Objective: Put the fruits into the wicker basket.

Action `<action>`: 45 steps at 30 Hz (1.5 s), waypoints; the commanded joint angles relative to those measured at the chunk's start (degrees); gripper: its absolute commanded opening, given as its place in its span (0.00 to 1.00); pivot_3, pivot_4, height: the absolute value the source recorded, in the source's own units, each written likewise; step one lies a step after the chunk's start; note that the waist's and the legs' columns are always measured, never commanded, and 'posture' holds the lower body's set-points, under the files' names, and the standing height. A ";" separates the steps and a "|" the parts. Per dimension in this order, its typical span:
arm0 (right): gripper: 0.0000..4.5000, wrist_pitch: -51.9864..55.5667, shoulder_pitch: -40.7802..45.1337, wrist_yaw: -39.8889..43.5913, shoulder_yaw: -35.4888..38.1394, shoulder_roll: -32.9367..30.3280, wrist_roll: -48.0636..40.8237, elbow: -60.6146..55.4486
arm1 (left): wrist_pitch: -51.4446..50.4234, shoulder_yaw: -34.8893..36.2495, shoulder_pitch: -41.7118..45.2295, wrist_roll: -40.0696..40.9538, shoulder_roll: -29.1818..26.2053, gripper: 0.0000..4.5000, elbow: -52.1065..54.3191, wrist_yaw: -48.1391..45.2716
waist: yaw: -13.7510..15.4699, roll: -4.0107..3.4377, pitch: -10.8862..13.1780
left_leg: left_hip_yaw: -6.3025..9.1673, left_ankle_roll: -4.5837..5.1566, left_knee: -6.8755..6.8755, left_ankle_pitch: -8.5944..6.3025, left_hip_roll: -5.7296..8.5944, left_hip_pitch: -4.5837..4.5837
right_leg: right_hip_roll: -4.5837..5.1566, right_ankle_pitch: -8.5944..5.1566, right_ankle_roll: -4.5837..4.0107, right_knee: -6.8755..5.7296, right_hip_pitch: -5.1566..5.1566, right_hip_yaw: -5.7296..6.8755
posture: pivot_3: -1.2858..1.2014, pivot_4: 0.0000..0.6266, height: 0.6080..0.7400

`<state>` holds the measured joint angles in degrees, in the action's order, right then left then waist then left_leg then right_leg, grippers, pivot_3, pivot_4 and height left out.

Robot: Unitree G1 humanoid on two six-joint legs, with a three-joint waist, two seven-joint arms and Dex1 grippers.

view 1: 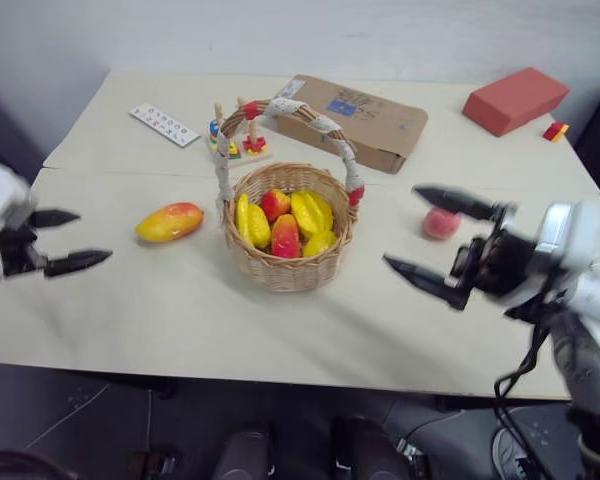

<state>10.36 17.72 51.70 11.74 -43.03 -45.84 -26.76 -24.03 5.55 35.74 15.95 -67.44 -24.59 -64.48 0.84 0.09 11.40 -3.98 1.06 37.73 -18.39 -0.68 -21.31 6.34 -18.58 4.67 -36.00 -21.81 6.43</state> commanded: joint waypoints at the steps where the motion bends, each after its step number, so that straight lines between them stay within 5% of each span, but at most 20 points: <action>1: 0.99 2.61 3.13 -0.32 -0.19 0.20 -1.75 -0.37 | 7.41 -8.71 13.35 -10.53 5.89 1.00 -16.77 1.07 | 0.38 0.04 -0.01 | -0.07 0.00 0.03 -0.01 0.01 -0.07 | -0.07 0.00 0.00 -0.08 -0.12 0.07 | 0.52 0.24 1.00; 4: 0.99 5.05 5.69 -2.49 -0.87 1.88 -2.79 -1.22 | 14.25 -13.29 22.72 -16.49 11.56 1.00 -31.00 1.26 | 0.35 0.42 0.03 | -0.42 0.11 0.50 -0.05 0.06 -1.05 | -0.39 0.04 0.07 -0.41 -1.12 0.52 | 0.52 0.24 1.00; 13: 0.99 6.52 5.21 -4.59 -0.86 3.93 -1.63 -2.90 | 20.70 -13.36 30.43 -20.38 20.25 1.00 -46.45 0.17 | -0.18 0.95 0.27 | -0.98 0.63 1.24 -0.27 0.12 -1.20 | 0.16 0.25 0.47 -0.50 -1.19 1.24 | 0.52 0.24 1.00; 20: 1.00 6.22 1.10 -4.97 0.39 4.66 -1.15 -4.08 | 27.97 -7.50 27.98 -16.86 18.58 0.62 -44.73 -4.27 | -0.27 1.04 0.32 | -1.14 0.84 1.44 -0.08 0.09 -1.10 | 0.29 0.47 0.79 -0.52 -1.06 1.02 | 0.52 0.24 1.00; 22: 1.00 6.08 -0.48 -4.67 1.27 4.55 -1.37 -4.05 | 27.26 -5.80 26.74 -15.33 16.29 0.60 -42.40 -8.55 | -0.78 1.04 0.32 | -1.15 0.83 1.43 -0.09 0.08 -1.10 | 0.33 0.48 0.78 -0.51 -1.06 0.99 | 0.52 0.24 1.00; 25: 1.00 5.55 -4.20 -3.27 3.07 3.85 -0.51 -3.29 | 23.13 -1.62 22.31 -9.66 10.97 0.60 -33.49 -18.67 | -1.10 1.04 0.32 | -1.17 0.82 1.39 -0.11 0.07 -1.10 | 0.28 0.48 0.78 -0.49 -1.07 1.03 | 0.52 0.24 1.00; 28: 1.00 4.64 -7.35 -1.45 4.55 3.41 0.87 -1.90 | 9.66 3.21 9.73 -0.52 4.56 0.60 -9.75 -26.36 | -1.44 1.01 0.34 | -1.20 0.83 1.37 -0.15 0.04 -1.08 | 0.32 0.48 0.78 -0.49 -1.07 0.95 | 0.52 0.24 1.00; 31: 1.00 4.18 -8.57 -0.06 5.42 2.84 2.22 0.37 | -1.53 7.59 -2.54 7.56 3.23 0.60 17.66 -21.09 | -1.12 0.93 0.38 | -1.15 0.90 1.37 -0.21 0.02 -0.98 | 0.67 0.48 0.78 -0.43 -0.92 0.34 | 0.52 0.24 1.00; 34: 1.00 3.56 -8.89 -0.91 7.43 3.11 3.30 2.45 | -12.66 5.63 -5.01 12.96 8.03 0.60 36.58 -10.30 | 0.18 0.87 0.41 | -0.79 1.04 1.45 -0.16 0.29 -0.83 | 0.96 0.49 0.80 -0.40 -0.59 0.26 | 0.52 0.24 1.00; 39: 1.00 4.01 -11.64 -0.50 8.59 2.84 3.31 1.95 | -27.12 0.28 2.13 17.64 19.36 0.60 44.77 4.64 | 0.63 0.83 0.40 | -0.64 1.13 1.44 -0.10 0.62 -0.86 | 1.07 0.54 0.89 -0.52 -0.58 0.10 | 0.52 0.24 1.00; 44: 1.00 6.07 -13.97 -1.93 9.24 3.00 1.37 -0.48 | -26.70 -3.57 6.77 12.51 23.08 0.60 39.47 12.04 | -0.12 0.79 0.39 | -0.82 1.15 1.36 -0.05 0.67 -0.87 | 0.95 0.57 0.94 -0.52 -0.67 0.06 | 0.52 0.24 1.00; 45: 1.00 5.89 -14.88 -2.10 9.41 3.36 1.11 -1.43 | -26.90 -3.42 7.47 12.77 24.06 0.67 38.69 13.03 | -0.12 0.79 0.39 | -0.82 1.13 1.36 -0.04 0.64 -0.86 | 0.92 0.57 0.94 -0.52 -0.67 0.06 | 0.52 0.24 1.00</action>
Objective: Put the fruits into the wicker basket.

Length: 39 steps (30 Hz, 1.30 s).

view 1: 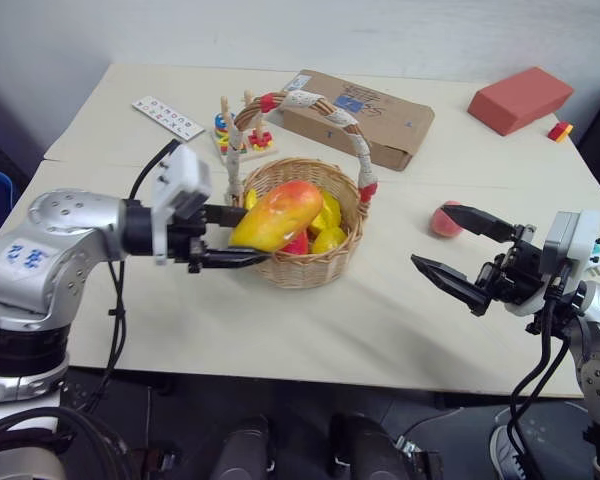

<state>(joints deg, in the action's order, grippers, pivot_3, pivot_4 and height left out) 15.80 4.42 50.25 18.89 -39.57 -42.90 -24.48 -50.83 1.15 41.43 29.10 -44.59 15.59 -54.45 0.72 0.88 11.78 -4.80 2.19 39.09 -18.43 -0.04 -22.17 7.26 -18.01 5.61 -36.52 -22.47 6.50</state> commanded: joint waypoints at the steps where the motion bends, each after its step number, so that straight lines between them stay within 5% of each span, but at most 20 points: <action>1: 1.00 -0.29 -2.38 -1.20 2.62 0.52 -1.43 -4.46 | -0.19 0.99 2.05 0.41 1.68 0.75 -1.45 2.77 | 0.14 0.00 0.00 | 0.01 -0.01 0.00 0.01 -0.01 0.00 | -0.02 0.00 0.00 0.00 0.00 0.01 | 0.52 0.24 1.00; 5: 1.00 -1.32 -8.36 -3.30 5.52 2.04 0.00 -6.59 | 3.44 1.91 1.81 -0.01 1.09 1.00 -2.92 1.54 | 0.56 0.00 0.00 | 0.03 0.00 0.01 0.01 0.02 -0.02 | 0.03 0.00 0.01 0.04 0.01 0.01 | 0.52 0.24 1.00; 13: 1.00 -7.58 -24.02 -5.00 16.80 7.70 3.60 -6.58 | 16.35 10.04 -4.96 5.27 -5.86 1.00 -6.82 -15.05 | 0.68 -0.03 -0.02 | 0.03 -0.01 -0.04 0.01 0.06 0.00 | 0.01 0.01 0.03 0.07 0.02 0.00 | 0.52 0.24 1.00; 19: 1.00 -10.58 -33.51 -4.79 19.48 13.77 4.63 -1.85 | 19.21 18.86 -6.58 7.52 -6.81 1.00 -5.00 -10.33 | 0.63 -0.03 -0.02 | 0.05 0.00 -0.03 0.01 0.05 0.04 | 0.05 0.03 0.06 0.15 0.10 -0.03 | 0.52 0.24 1.00; 22: 1.00 -10.72 -28.03 -9.63 18.75 13.84 5.87 0.63 | 12.85 22.61 -9.62 12.49 -11.20 1.00 -3.02 -12.22 | -0.51 -0.03 -0.02 | -0.05 0.01 -0.03 0.02 0.02 0.10 | 0.08 0.08 0.14 0.29 0.11 -0.18 | 0.52 0.24 1.00; 25: 1.00 -2.78 -18.72 -15.50 14.31 7.29 10.63 2.70 | 15.49 23.86 -13.50 10.89 -13.01 1.00 -4.83 -14.01 | -1.61 -0.35 -0.07 | -0.32 -0.04 -0.15 -0.01 0.00 0.43 | 0.09 0.08 0.15 0.27 0.13 -0.43 | 0.52 0.24 1.00; 30: 1.00 9.49 8.62 -20.59 3.05 -1.16 15.90 17.81 | 16.80 23.43 -14.35 12.38 -11.06 1.00 -4.85 -13.02 | -2.20 -0.37 -0.05 | -0.55 -0.13 -0.28 0.09 -0.02 0.65 | 0.13 0.03 0.06 0.04 0.04 -0.62 | 0.52 0.24 1.00; 36: 1.00 19.27 37.17 -18.61 -11.87 0.39 24.18 44.00 | 17.28 20.92 -15.21 12.11 -10.20 1.00 -3.59 -12.88 | -2.32 -0.38 -0.05 | -0.55 -0.18 -0.49 0.19 0.00 0.59 | 0.12 -0.05 -0.09 -0.08 -0.07 -0.53 | 0.52 0.24 1.00; 39: 1.00 16.92 44.49 -16.58 -15.52 2.31 27.44 54.62 | 16.73 21.24 -15.92 12.58 -10.59 1.00 -3.11 -12.68 | -2.33 -0.37 -0.05 | -0.51 -0.08 -0.49 0.22 0.04 0.39 | 0.15 -0.04 -0.07 -0.14 -0.15 -0.47 | 0.52 0.24 1.00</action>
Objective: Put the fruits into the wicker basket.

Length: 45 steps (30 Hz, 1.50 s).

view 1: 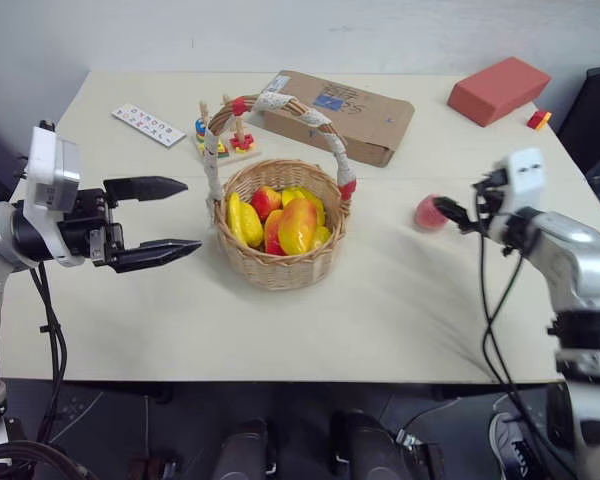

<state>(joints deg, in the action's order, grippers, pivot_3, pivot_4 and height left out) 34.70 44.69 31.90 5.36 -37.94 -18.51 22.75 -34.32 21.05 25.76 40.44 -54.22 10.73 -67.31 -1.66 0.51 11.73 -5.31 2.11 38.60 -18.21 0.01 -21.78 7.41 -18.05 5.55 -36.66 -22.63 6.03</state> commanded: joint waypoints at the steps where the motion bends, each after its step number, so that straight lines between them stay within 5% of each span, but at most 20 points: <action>1: 1.00 -2.76 5.55 2.03 -2.48 1.07 3.83 9.72 | 0.08 1.46 -0.42 1.42 -0.99 1.00 1.82 0.25 | 0.12 0.00 0.00 | 0.01 0.01 -0.01 0.00 0.01 -0.05 | 0.00 0.00 0.00 0.02 -0.01 0.02 | 0.52 0.24 1.00; 5: 0.96 -3.88 9.56 4.61 -4.36 2.96 6.14 18.59 | -1.26 3.15 -2.61 3.04 -0.61 1.00 1.93 0.92 | 0.04 0.00 0.00 | 0.29 0.06 0.19 -0.02 0.08 -0.46 | 0.06 0.02 0.04 0.06 -0.15 0.27 | 0.52 0.24 1.00; 12: 0.49 -9.58 15.04 7.23 -2.79 2.26 8.29 29.42 | -1.29 4.81 -5.97 3.47 -2.44 1.00 3.26 0.74 | -0.15 0.03 -0.02 | 0.25 0.12 0.42 -0.03 0.06 -0.45 | 0.05 0.11 0.19 0.11 -0.05 0.23 | 0.52 0.24 1.00; 14: 0.43 -10.62 14.89 11.19 -2.83 1.12 8.11 28.75 | -1.31 5.27 -6.78 3.60 -2.76 1.00 3.50 0.67 | -0.15 0.03 -0.02 | 0.26 0.11 0.41 -0.03 0.05 -0.44 | 0.05 0.10 0.19 0.09 -0.05 0.23 | 0.52 0.24 1.00; 19: 0.43 -7.39 5.67 33.80 -1.39 -3.53 -2.86 3.56 | -0.66 6.92 -9.09 3.47 -2.77 1.00 3.71 1.25 | 0.12 0.00 0.00 | 0.32 0.12 0.34 -0.04 0.06 -0.48 | 0.05 0.11 0.19 0.16 -0.05 0.26 | 0.52 0.24 1.00; 23: 0.43 9.90 -1.65 38.53 -0.34 -7.88 -16.51 -23.11 | -0.95 9.10 -10.82 4.25 -2.28 1.00 3.85 2.07 | 0.21 -0.03 0.02 | 0.38 0.12 0.33 -0.06 0.05 -0.55 | 0.06 0.11 0.20 0.17 -0.09 0.31 | 0.52 0.24 1.00; 26: 0.43 17.19 -2.92 33.70 -0.61 -5.73 -23.24 -35.68 | -0.43 10.22 -11.82 4.41 -1.76 1.00 3.41 2.37 | -0.01 0.00 0.00 | 0.38 0.09 0.37 -0.07 -0.03 -0.47 | 0.05 0.11 0.20 0.18 -0.03 0.30 | 0.52 0.24 1.00; 29: 0.43 14.86 -0.90 21.97 -3.83 3.87 -20.70 -42.40 | 0.30 10.90 -12.35 4.40 -0.76 1.00 2.53 2.99 | -0.14 0.00 0.00 | 0.37 -0.03 0.35 -0.12 -0.09 -0.33 | 0.04 0.11 0.20 0.19 0.02 0.28 | 0.52 0.24 1.00; 32: 0.43 11.15 1.99 9.24 -7.25 14.70 -14.28 -42.57 | 0.89 11.35 -13.18 3.92 0.11 1.00 1.86 3.39 | -0.07 0.00 0.00 | 0.29 -0.13 0.30 -0.08 -0.08 -0.37 | 0.03 0.11 0.18 0.10 -0.19 0.21 | 0.52 0.24 1.00; 39: 0.43 -3.09 1.09 1.39 -16.66 24.31 -1.34 -36.51 | 1.43 11.52 -14.63 3.91 1.27 1.00 2.10 4.81 | -0.04 0.16 -0.09 | 0.19 0.20 0.34 -0.14 0.29 -0.74 | 0.19 0.12 0.16 -0.29 -0.67 0.04 | 0.52 0.24 1.00; 45: 0.89 -7.15 0.04 3.55 -19.12 25.61 1.24 -33.22 | 1.16 11.43 -15.11 4.31 1.69 1.00 2.90 5.71 | -0.20 0.18 -0.10 | 0.08 0.26 0.36 -0.18 0.23 -0.73 | 0.13 0.14 0.19 -0.28 -0.70 -0.01 | 0.52 0.24 1.00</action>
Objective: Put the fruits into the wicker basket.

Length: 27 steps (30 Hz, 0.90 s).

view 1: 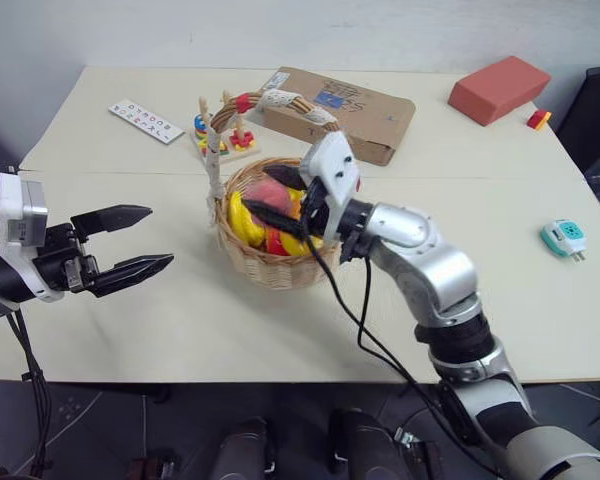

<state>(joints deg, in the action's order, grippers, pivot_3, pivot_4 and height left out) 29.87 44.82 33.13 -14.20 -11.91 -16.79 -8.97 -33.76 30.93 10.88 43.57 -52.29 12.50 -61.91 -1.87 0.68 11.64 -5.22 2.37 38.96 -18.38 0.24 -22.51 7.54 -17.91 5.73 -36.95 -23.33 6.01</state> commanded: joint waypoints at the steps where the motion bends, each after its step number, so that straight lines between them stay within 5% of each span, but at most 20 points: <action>1: 0.95 -3.01 -0.77 4.56 0.84 -1.01 -1.73 -2.21 | 0.61 1.48 -0.32 1.14 -0.27 1.00 1.16 0.31 | 0.05 0.00 0.00 | 0.00 -0.01 0.00 0.01 -0.02 0.00 | 0.00 0.00 0.00 0.00 0.00 0.00 | 0.52 0.24 1.00; 5: 0.99 -6.92 -6.38 17.64 4.84 -5.18 -10.93 -7.27 | 0.70 1.14 -0.09 1.13 -0.28 1.00 1.16 0.42 | 0.33 0.00 0.00 | 0.03 -0.02 0.01 0.01 -0.03 0.01 | 0.00 0.00 0.00 0.04 0.06 0.01 | 0.52 0.24 1.00; 10: 0.99 0.90 -12.68 28.02 12.50 -16.96 -23.17 -11.69 | 0.75 1.20 -0.19 1.37 -0.26 1.00 1.69 0.45 | 0.34 0.01 0.01 | 0.05 0.08 0.03 -0.04 -0.01 0.12 | 0.05 0.02 0.03 0.17 0.27 0.02 | 0.52 0.24 1.00; 14: 0.99 -4.82 -11.47 34.22 17.07 -28.24 -17.64 1.53 | 0.95 1.23 0.13 1.59 -0.25 1.00 1.57 0.13 | 0.30 0.03 0.02 | 0.10 0.11 0.02 -0.07 -0.05 0.25 | 0.09 0.02 0.03 0.43 0.52 0.09 | 0.52 0.24 1.00; 18: 0.99 -13.19 -2.91 37.93 15.96 -27.86 -12.52 17.01 | 0.35 0.40 0.93 2.62 -0.23 1.00 1.52 -0.60 | -0.31 -0.06 0.07 | -0.12 0.04 -0.05 -0.08 -0.18 0.42 | 0.03 0.08 0.14 0.77 0.58 0.08 | 0.52 0.24 1.00; 25: 0.99 -21.37 11.86 45.97 9.53 -17.00 -6.35 36.69 | -0.26 -2.46 4.06 3.99 -0.19 1.00 1.65 -0.50 | -0.90 -0.07 0.08 | -0.07 -0.20 -0.12 0.02 -0.37 0.38 | -0.13 0.05 0.10 0.48 0.52 0.20 | 0.52 0.24 1.00; 27: 0.90 -21.81 13.57 47.42 8.30 -14.90 -5.16 39.29 | -0.10 -2.78 4.29 4.08 -0.13 1.00 1.65 -0.44 | -0.91 -0.07 0.08 | -0.06 -0.16 -0.09 0.01 -0.32 0.33 | -0.10 0.05 0.10 0.49 0.52 0.21 | 0.52 0.24 1.00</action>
<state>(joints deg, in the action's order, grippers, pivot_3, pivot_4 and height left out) 9.38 56.84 79.15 -6.15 -26.78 -22.42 29.75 -34.37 27.47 14.73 46.81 -52.27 12.88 -62.34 -2.78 0.61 11.72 -5.27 2.27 38.89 -18.41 -0.04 -22.18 7.47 -17.86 5.83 -36.46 -22.80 6.22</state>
